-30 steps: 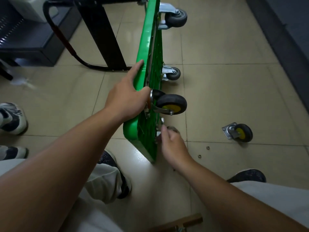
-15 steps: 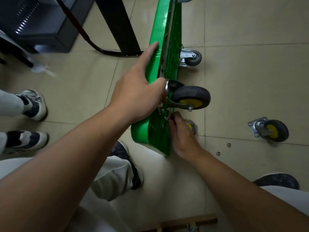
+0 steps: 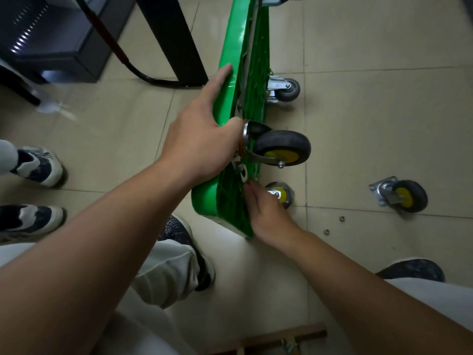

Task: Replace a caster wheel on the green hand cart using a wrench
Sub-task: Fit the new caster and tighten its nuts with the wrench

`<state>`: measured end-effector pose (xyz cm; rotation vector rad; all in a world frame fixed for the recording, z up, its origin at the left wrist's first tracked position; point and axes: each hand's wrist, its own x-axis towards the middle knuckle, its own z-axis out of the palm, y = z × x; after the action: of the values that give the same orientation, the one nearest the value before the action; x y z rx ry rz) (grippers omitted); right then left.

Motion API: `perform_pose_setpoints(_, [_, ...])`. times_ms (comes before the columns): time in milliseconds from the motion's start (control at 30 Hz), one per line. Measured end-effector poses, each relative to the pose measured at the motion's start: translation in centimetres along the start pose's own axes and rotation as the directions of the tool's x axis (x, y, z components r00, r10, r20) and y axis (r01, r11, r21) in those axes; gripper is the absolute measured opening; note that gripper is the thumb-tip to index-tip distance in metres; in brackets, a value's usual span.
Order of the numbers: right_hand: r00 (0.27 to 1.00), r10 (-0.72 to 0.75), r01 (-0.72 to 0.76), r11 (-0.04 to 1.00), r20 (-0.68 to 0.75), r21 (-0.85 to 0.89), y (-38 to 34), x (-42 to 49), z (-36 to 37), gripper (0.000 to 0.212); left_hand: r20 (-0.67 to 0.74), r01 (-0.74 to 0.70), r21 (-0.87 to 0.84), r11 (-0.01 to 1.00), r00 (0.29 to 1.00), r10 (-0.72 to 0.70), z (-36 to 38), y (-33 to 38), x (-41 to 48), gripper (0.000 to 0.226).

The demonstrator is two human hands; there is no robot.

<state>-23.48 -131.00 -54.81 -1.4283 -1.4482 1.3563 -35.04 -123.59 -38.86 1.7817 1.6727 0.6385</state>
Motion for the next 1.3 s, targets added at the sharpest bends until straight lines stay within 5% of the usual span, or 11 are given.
perform_pose_setpoints(100, [0.986,0.154,-0.158,0.985,0.065,0.066,-2.3,-1.0,-0.4,0.038,-0.002,0.008,0.02,1.0,1.0,-0.008,0.0,0.2,-0.1,0.078])
perform_pose_setpoints(200, [0.88,0.386,-0.472,0.773,0.277,0.423,-5.5,-1.9,-0.5,0.045,-0.007,0.011,0.034,0.999,1.0,-0.01,0.0,0.4,-0.2,0.076])
perform_pose_setpoints(267, [0.857,0.415,-0.516,0.71,0.307,0.479,-6.7,-2.4,-0.3,0.044,-0.007,0.018,0.049,0.999,1.0,-0.017,0.0,0.6,-0.5,0.075])
perform_pose_setpoints(433, [0.905,0.413,-0.409,0.911,-0.104,0.057,-5.1,-3.7,-1.5,0.054,0.014,0.012,0.033,0.999,1.0,-0.013,-0.3,0.5,-0.5,0.077])
perform_pose_setpoints(567, [0.933,0.096,-0.156,0.976,-0.346,-0.152,-1.1,-4.4,-2.8,0.03,0.021,0.004,0.039,0.999,1.0,-0.005,-0.3,0.4,-0.4,0.075])
perform_pose_setpoints(733, [0.97,-0.099,0.023,0.947,-0.221,-0.321,2.5,-3.9,-3.1,0.014,0.033,-0.012,0.028,1.0,0.999,0.011,-0.2,0.2,-0.1,0.076])
perform_pose_setpoints(900, [0.952,-0.224,0.176,0.959,-0.21,-0.224,1.5,-1.9,-1.9,0.022,0.033,-0.011,-0.003,1.0,0.999,0.011,-0.1,0.1,0.0,0.078])
perform_pose_setpoints(1300, [0.98,-0.174,0.179,0.983,-0.097,0.049,1.7,1.0,-0.1,0.022,0.019,-0.016,0.0,1.0,1.0,0.016,-0.1,-0.2,0.1,0.078])
